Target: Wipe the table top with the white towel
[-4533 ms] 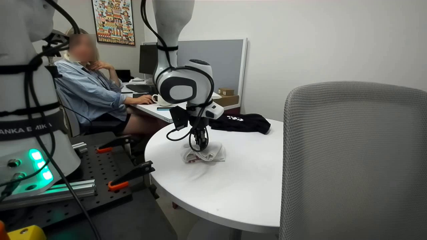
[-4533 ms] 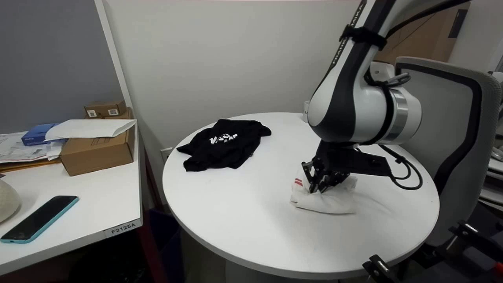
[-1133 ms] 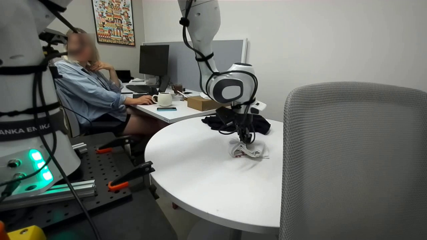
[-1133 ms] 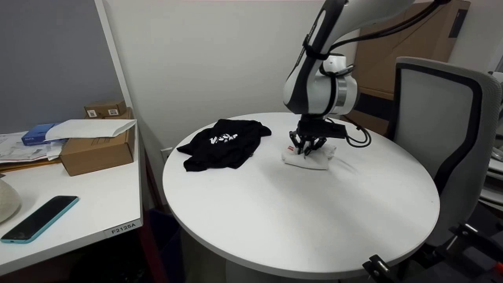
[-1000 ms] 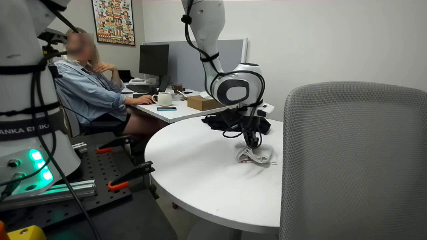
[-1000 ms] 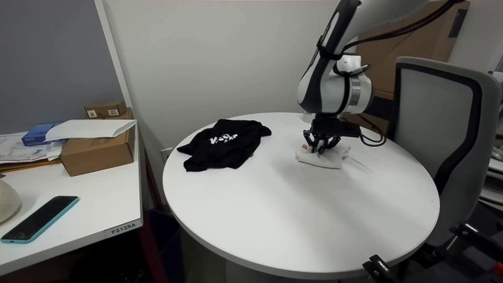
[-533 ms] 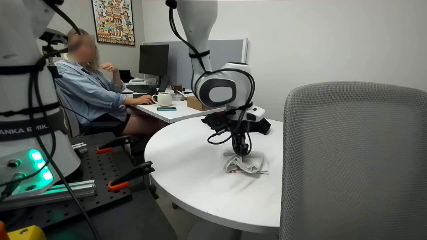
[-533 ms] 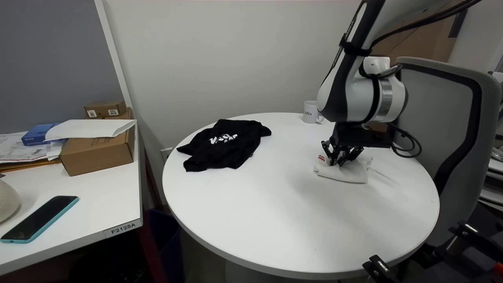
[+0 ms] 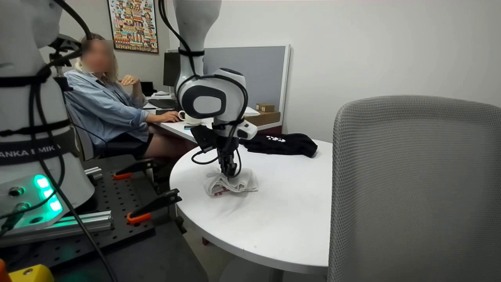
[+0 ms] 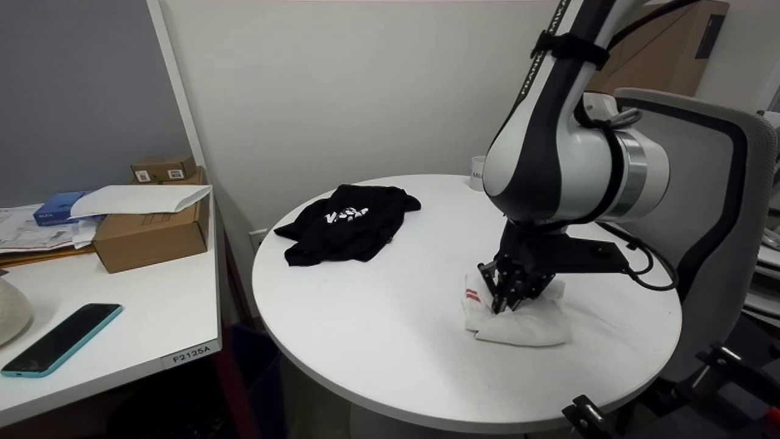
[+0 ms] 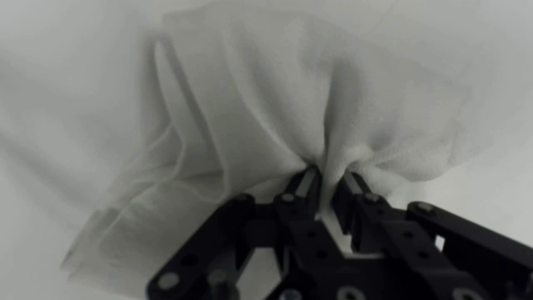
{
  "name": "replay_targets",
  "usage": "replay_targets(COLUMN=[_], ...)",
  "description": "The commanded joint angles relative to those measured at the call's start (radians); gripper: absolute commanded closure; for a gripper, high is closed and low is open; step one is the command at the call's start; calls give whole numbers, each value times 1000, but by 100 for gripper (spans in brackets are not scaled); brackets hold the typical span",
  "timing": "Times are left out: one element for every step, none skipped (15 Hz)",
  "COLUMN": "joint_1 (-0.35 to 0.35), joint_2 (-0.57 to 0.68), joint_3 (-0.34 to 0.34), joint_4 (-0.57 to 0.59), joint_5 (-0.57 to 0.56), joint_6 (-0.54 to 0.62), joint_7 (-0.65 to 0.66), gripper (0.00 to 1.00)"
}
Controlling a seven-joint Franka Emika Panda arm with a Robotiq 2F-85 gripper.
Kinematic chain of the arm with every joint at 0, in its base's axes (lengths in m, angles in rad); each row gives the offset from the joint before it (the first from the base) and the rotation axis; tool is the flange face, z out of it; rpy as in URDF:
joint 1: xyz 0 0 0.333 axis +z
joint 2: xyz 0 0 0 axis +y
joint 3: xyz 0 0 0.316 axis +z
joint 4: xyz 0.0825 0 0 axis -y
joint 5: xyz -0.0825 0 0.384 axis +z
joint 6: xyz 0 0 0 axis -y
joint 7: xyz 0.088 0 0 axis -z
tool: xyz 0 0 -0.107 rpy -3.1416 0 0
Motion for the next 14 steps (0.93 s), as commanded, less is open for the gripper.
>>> replay_targets(joint_1=[71, 124, 175, 207, 253, 285, 312, 333, 337, 340, 324, 311, 281, 263], joint_2=[115, 128, 139, 152, 164, 178, 192, 203, 213, 221, 229, 234, 237, 236], joint_3=[29, 2, -29, -45, -81, -104, -133, -160, -181, -199, -211, -223, -228, -241], joint_4=[51, 84, 115, 152, 195, 237, 285, 327, 370, 407, 441, 467, 485, 495], joint_5=[-19, -22, -25, -26, -26, -25, -25, -24, -24, -24, -23, -21, -17, -15], joint_6=[57, 60, 56, 42, 28, 13, -6, -21, -41, -57, -72, -85, -94, -98], joint_7=[54, 70, 79, 88, 100, 112, 124, 136, 143, 151, 150, 151, 146, 144], gripper=[97, 97, 97, 97, 97, 97, 97, 97, 97, 97, 97, 97, 97, 97])
